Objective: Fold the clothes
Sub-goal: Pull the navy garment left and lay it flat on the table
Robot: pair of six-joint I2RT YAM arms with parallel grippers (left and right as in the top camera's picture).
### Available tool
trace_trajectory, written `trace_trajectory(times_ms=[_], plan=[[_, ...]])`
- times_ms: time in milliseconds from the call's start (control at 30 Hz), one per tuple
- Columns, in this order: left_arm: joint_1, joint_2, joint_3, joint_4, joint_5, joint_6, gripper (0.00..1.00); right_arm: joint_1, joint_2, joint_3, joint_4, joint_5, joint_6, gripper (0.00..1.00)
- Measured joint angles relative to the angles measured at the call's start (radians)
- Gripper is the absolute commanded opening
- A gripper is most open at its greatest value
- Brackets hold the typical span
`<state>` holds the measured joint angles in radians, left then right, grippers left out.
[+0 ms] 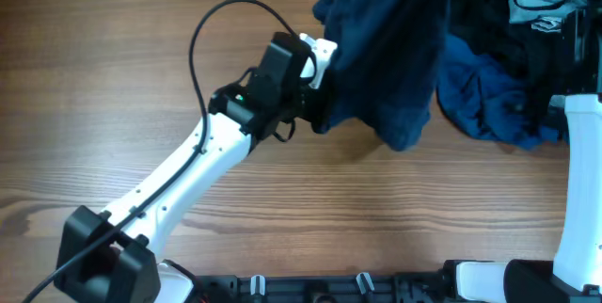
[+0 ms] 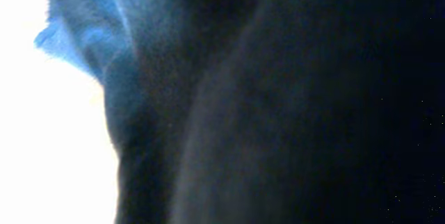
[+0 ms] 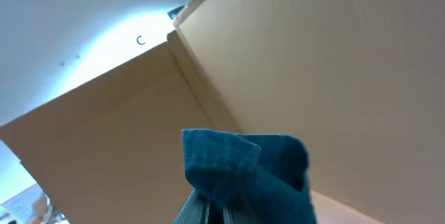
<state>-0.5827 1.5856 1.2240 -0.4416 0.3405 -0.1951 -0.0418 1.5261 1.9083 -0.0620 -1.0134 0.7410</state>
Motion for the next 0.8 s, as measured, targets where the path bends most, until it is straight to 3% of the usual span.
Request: trace_trajectory(times_ms=[133, 433, 800], plan=[[0.081, -0.060, 0.000, -0.044, -0.008, -0.011, 0.04, -0.014, 0.000, 0.004, -0.158, 0.027, -0.082, 0.04], [0.266, -0.452, 0.000, -0.049, -0.031, -0.022, 0.04, -0.037, 0.000, 0.012, -0.590, 0.269, -0.347, 0.04], [0.280, -0.637, 0.000, 0.009, -0.241, -0.054, 0.04, -0.019, -0.078, 0.012, -0.718, 0.476, -0.403, 0.04]])
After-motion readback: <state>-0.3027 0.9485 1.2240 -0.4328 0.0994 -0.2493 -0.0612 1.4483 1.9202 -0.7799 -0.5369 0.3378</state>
